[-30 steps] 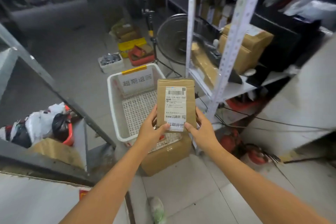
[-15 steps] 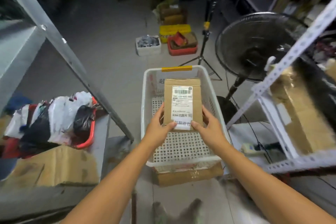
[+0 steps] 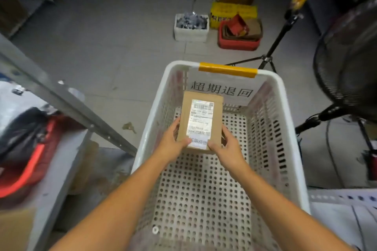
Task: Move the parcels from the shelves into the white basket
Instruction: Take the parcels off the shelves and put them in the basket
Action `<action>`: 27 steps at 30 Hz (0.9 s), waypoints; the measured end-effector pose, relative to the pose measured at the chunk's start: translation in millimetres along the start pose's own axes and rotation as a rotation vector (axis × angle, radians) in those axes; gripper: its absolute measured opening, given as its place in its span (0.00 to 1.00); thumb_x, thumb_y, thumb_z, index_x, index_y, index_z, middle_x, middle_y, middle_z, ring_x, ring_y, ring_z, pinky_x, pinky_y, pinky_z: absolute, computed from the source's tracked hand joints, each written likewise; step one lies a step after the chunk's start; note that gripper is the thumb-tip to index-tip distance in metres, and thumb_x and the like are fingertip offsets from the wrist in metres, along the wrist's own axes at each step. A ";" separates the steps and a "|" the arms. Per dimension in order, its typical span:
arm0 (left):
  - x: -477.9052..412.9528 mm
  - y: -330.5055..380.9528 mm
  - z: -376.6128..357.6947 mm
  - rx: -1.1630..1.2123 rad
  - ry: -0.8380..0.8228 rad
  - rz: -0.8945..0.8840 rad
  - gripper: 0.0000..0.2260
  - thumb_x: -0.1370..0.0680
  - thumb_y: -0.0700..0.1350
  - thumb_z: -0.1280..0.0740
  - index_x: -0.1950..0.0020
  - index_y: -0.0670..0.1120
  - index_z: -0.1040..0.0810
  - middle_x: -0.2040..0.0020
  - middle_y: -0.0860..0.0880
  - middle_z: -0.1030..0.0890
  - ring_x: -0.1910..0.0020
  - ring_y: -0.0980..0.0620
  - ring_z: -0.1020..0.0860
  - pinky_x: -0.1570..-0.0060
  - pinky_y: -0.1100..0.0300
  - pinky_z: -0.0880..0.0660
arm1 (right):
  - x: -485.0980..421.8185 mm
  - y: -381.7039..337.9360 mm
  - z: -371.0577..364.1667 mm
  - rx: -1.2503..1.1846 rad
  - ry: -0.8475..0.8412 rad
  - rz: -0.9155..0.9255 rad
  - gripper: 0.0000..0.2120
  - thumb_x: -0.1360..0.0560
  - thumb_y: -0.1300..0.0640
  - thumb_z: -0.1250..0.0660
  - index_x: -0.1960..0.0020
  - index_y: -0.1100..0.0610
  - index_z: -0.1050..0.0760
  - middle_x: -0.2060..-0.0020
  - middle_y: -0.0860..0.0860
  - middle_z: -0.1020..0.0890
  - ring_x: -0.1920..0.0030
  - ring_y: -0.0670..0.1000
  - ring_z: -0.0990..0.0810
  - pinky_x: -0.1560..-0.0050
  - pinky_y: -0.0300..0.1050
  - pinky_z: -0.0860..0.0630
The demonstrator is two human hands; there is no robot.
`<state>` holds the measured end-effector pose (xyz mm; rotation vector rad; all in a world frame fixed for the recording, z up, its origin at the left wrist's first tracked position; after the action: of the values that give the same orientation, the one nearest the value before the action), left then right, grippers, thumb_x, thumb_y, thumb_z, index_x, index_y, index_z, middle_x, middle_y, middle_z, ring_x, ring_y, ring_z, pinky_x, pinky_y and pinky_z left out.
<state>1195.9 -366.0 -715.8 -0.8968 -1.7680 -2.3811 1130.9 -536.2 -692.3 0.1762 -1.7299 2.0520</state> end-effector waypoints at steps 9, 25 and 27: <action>-133.0 -100.3 -11.4 -0.016 0.115 0.065 0.36 0.25 0.34 0.31 0.24 0.58 0.42 0.32 0.53 0.26 0.41 0.58 0.27 0.46 0.62 0.29 | -136.0 110.7 -31.3 0.039 -0.012 -0.041 0.31 0.25 0.66 0.33 0.26 0.47 0.35 0.42 0.39 0.21 0.46 0.35 0.23 0.43 0.37 0.23; -160.2 -108.7 -6.2 -0.268 0.103 0.139 0.31 0.22 0.39 0.34 0.23 0.52 0.43 0.30 0.49 0.28 0.36 0.52 0.28 0.37 0.58 0.29 | -163.6 132.6 -46.9 0.225 -0.094 -0.119 0.29 0.23 0.59 0.32 0.25 0.51 0.38 0.33 0.48 0.25 0.36 0.48 0.26 0.35 0.45 0.28; -144.3 -91.3 -3.5 -0.389 0.086 0.164 0.27 0.21 0.43 0.35 0.23 0.48 0.41 0.27 0.46 0.31 0.32 0.48 0.30 0.32 0.51 0.32 | -152.9 115.8 -34.3 0.350 -0.132 -0.176 0.26 0.22 0.57 0.33 0.26 0.54 0.36 0.32 0.52 0.25 0.35 0.53 0.25 0.38 0.44 0.29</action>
<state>1281.3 -380.2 -863.0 -0.9141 -1.1695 -2.6504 1225.7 -555.2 -861.4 0.5626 -1.3556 2.2343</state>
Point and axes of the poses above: each hand's wrist, its own x-axis away from the middle knuckle, its own z-axis out of the back of the hand, y = z × x, the point moved 9 cm from there along -x, towards the middle knuckle
